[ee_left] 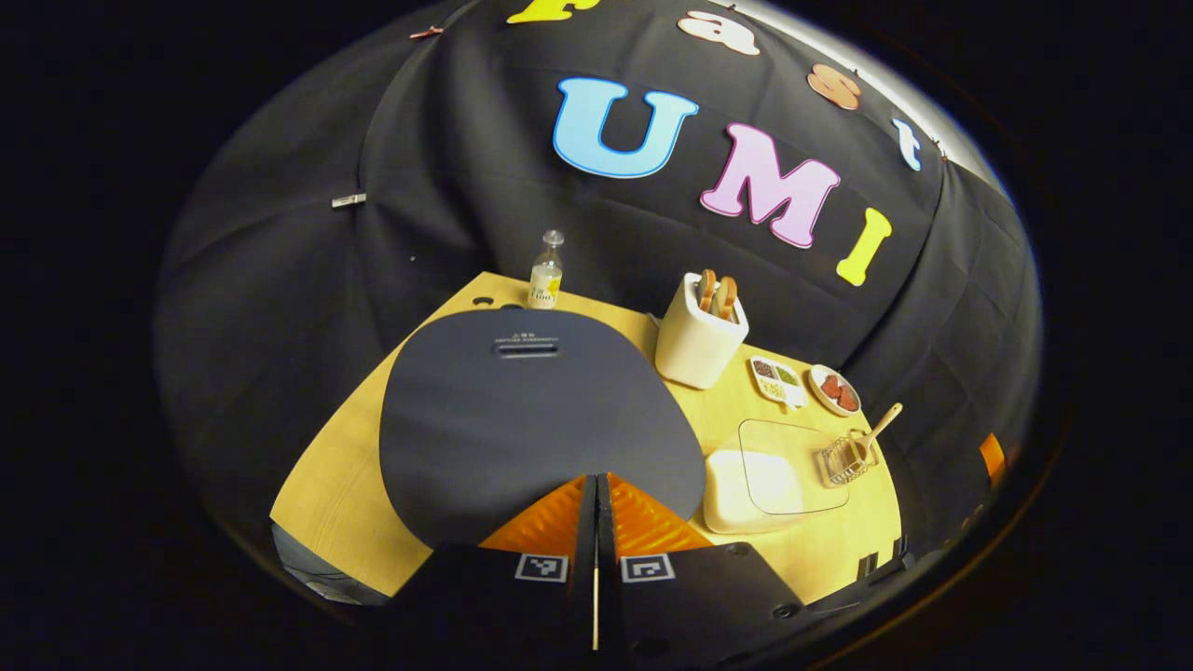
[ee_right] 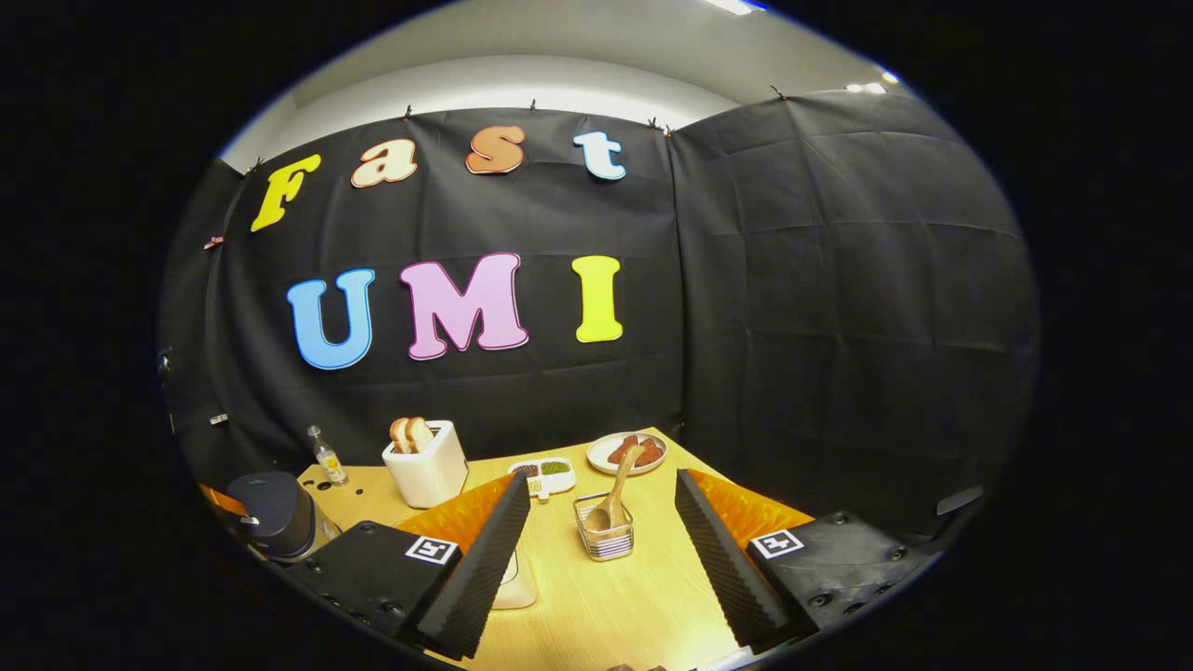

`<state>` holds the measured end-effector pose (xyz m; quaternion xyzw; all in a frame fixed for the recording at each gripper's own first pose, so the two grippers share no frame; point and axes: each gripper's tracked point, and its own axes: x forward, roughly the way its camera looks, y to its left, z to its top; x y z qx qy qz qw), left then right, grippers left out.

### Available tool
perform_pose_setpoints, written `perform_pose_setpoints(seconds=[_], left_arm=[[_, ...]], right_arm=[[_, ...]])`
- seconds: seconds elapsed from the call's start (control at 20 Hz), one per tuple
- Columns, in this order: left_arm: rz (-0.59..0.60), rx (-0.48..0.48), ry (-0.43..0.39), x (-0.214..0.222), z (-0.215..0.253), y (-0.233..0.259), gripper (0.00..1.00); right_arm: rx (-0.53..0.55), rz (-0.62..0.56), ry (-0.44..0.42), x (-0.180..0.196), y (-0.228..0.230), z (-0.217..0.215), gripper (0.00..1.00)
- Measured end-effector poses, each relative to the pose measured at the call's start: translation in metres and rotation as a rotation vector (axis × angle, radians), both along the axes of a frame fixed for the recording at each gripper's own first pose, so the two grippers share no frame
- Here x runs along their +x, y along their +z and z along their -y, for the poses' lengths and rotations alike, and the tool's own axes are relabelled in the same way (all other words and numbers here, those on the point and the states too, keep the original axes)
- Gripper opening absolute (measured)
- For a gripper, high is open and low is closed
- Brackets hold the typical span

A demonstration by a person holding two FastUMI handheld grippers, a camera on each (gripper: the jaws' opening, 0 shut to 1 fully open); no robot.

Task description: Close the left gripper, press the button to open the rice cooker; take a wooden spoon from the chopstick holder with the right hand, scoop a spoonful of rice and pour it into the rice cooker, then put the wooden spoon back into the chopstick holder.

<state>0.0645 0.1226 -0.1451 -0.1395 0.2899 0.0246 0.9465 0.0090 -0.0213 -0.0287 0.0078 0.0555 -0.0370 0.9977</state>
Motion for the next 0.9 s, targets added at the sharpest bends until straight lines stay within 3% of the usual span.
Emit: perform_pose_setpoints(seconds=[0.4, 0.6, 0.75, 0.9], left_arm=[[-0.019, 0.086, 0.026, -0.002, 0.0, -0.009, 0.07], [-0.002, 0.095, 0.09, 0.0, -0.001, -0.004, 0.07], [0.091, 0.134, 0.162, 0.002, -0.003, 0.03, 0.06], [0.283, 0.252, 0.256, 0.005, -0.013, 0.104, 0.06]], right_arm=[[-0.021, -0.04, 0.072, 0.034, -0.006, -0.007, 0.98], [-0.022, -0.052, 0.11, 0.057, -0.007, -0.003, 0.98], [-0.003, -0.056, 0.122, 0.076, -0.006, 0.003, 0.98], [0.01, -0.057, 0.13, 0.09, -0.008, 0.008, 0.98]])
